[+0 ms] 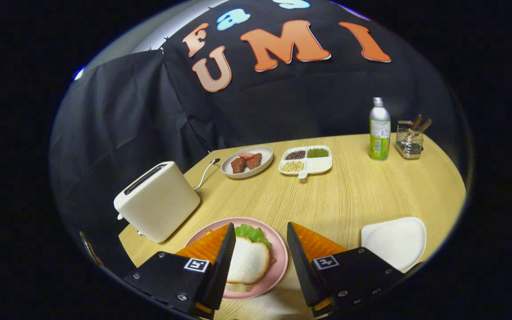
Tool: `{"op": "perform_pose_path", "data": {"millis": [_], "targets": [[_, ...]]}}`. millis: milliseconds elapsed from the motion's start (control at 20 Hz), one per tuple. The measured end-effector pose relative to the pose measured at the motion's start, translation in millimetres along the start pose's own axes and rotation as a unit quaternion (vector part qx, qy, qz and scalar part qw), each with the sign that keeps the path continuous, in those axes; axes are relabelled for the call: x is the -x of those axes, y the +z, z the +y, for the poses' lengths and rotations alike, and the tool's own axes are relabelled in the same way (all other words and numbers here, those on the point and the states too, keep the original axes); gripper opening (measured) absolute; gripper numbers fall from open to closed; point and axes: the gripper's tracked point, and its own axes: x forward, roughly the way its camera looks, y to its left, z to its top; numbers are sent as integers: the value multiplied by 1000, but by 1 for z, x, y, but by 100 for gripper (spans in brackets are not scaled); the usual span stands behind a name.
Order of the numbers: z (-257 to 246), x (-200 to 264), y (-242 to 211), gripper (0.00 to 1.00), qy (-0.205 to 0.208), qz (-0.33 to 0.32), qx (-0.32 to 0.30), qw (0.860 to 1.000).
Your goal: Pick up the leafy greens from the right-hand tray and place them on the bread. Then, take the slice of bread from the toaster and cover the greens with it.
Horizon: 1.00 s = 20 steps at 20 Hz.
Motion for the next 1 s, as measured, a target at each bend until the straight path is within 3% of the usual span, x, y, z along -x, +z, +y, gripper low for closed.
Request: {"op": "perform_pose_path", "data": {"millis": [250,550,1000], "targets": [[7,18,42,81,-20,-79,58,995],[17,36,88,85,-35,-162,86,982],[26,61,128,92,-62,-238,118,962]]}}
